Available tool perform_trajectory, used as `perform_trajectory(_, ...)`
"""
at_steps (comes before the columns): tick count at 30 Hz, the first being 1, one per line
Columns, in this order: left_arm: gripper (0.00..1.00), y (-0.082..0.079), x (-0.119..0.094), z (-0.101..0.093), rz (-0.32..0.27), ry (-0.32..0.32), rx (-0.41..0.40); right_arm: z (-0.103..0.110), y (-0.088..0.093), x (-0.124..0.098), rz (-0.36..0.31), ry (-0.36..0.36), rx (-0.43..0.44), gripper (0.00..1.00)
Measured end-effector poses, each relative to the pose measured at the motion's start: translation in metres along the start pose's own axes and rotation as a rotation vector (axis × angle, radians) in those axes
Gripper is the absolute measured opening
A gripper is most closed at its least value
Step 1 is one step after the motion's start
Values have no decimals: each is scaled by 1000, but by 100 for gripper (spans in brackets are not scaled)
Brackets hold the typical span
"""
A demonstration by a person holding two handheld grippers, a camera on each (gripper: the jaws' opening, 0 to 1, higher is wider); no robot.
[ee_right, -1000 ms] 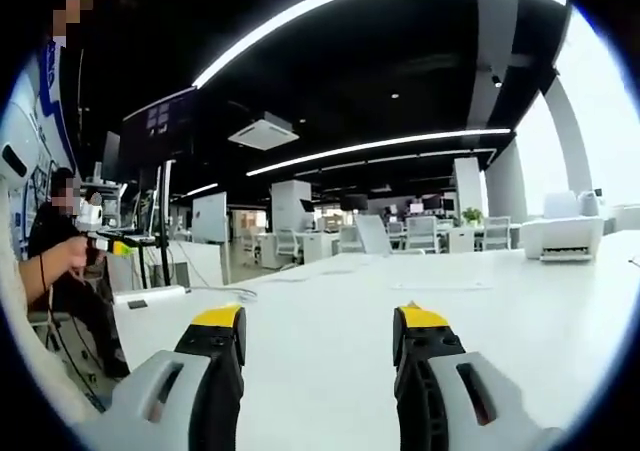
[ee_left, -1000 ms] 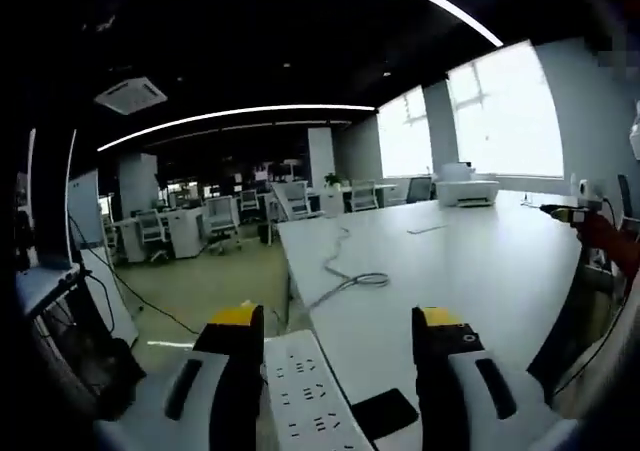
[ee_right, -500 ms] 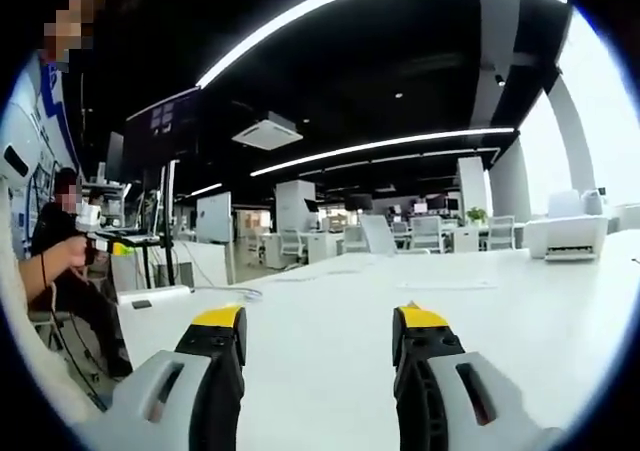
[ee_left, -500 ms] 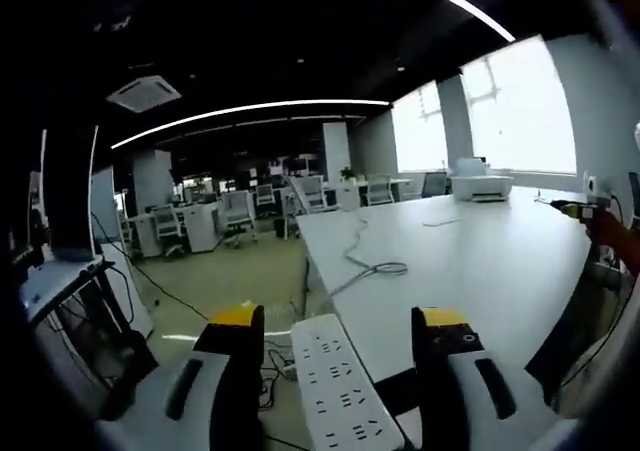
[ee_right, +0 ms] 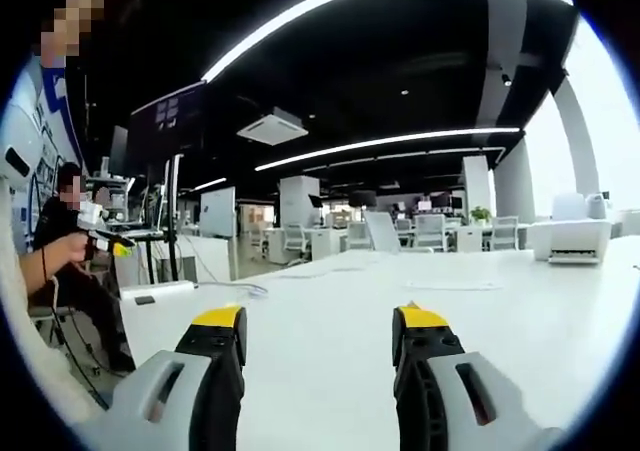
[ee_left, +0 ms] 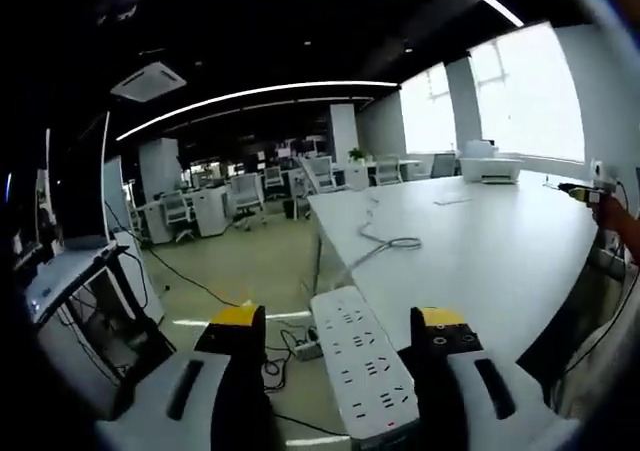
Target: Pick up the power strip scattered on the table, fix it on the side mounting bracket of the table, and press the switch
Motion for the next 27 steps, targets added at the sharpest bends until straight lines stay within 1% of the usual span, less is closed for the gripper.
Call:
perform_trajectory(4,62,4,0,-2,38,24,34,3,-1,1,3,-3,-5,55)
perform_trajectory(8,62,6,0,-2,58,46,35,7,-2,2,8,-11,-12,55)
perform_trajectory(10,61,8,0,-3,81,68,38,9,-2,2,10,-17,-16,55)
perform_trajectory(11,61,12,0,-4,108,87,37,10,-2,2,12,-22,-17,55)
perform_trajectory(13,60,20,1,-6,163,119,2,12,-1,3,16,-26,-20,55)
perform_trajectory(14,60,20,3,-4,162,118,3,12,-1,3,17,-28,-20,55)
perform_trajectory(15,59,21,3,-4,175,118,3,13,-1,3,16,-29,-18,54)
perform_trajectory(16,59,25,3,-4,200,122,23,13,-1,3,17,-30,-17,54)
perform_trajectory(19,59,28,4,-4,227,127,49,14,0,3,19,-29,-16,54)
perform_trajectory(23,56,29,5,-3,255,149,47,15,2,3,26,-32,-20,54)
perform_trajectory(25,56,32,5,-5,276,177,59,16,2,2,30,-33,-21,54)
perform_trajectory(27,56,38,4,-9,326,218,55,16,2,2,28,-33,-18,54)
Point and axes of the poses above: the point that each gripper's makers call its tool centre point, and the gripper's own axes: x roughly forward along the fingers, z roughly to its left, y roughly out of its underside, the point moved 2 cm from there along -x, roughly backward along the fingers, and after that the axes turned 7 degrees about -x, right-handed, at the moved point
